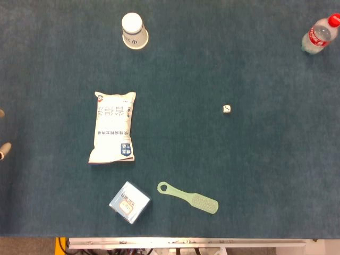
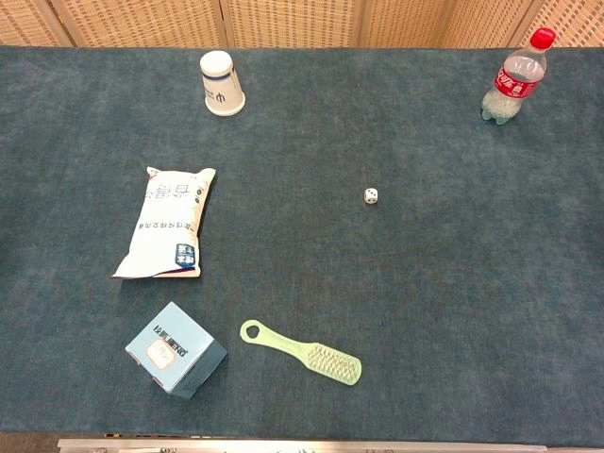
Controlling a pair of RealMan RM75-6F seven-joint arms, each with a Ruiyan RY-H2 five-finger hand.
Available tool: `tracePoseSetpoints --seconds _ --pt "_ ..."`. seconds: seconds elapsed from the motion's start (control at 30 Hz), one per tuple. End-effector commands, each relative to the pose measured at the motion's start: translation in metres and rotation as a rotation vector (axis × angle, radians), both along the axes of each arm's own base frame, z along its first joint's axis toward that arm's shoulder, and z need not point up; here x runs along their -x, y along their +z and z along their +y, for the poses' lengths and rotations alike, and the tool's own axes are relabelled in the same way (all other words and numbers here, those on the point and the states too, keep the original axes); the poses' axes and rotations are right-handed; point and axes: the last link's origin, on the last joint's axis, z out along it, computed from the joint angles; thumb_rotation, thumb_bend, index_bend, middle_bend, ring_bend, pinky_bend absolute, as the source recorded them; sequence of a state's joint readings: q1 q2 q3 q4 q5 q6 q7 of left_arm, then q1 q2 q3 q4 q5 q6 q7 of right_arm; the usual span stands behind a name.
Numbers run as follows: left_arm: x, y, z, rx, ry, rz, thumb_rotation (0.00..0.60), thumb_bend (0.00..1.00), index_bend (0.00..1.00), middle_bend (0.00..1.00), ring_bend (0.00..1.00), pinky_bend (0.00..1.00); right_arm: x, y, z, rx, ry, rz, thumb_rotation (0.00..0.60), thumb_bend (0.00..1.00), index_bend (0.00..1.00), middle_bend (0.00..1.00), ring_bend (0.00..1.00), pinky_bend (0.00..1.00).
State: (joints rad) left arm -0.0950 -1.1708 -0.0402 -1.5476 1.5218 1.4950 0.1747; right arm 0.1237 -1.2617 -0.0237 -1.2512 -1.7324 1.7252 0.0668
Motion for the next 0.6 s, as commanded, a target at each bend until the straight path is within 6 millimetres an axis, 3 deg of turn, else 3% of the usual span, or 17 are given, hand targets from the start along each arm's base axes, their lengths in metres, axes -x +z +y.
tracePoseSetpoints --seconds 0.03,0.33,0.43,0.6 --pt "0.0 0.001 -0.001 -0.003 -0.003 -0.003 0.6 0.0 0.37 0.28 0.22 0.37 0.0 -0.002 -0.002 -0.019 -0.002 -0.001 0.6 0.34 0.21 0.18 0.13 0.38" --pt "0.005 0.005 -0.005 -0.021 0.019 0.006 0.6 0.0 0.37 0.28 0.22 0.37 -0.009 -0.016 -0.014 -0.102 0.026 0.011 0.6 0.39 0.24 0.22 0.15 0.37" --pt "0.007 0.005 -0.006 -0.019 0.027 0.014 0.6 0.0 0.37 0.28 0.22 0.37 -0.022 -0.021 -0.025 -0.133 0.058 0.043 0.6 0.43 0.26 0.26 0.19 0.37" --pt "0.009 0.007 -0.009 -0.021 0.019 0.031 0.6 0.0 0.37 0.28 0.22 0.37 -0.064 -0.036 -0.051 -0.217 0.148 0.138 0.6 0.5 0.3 0.32 0.25 0.4"
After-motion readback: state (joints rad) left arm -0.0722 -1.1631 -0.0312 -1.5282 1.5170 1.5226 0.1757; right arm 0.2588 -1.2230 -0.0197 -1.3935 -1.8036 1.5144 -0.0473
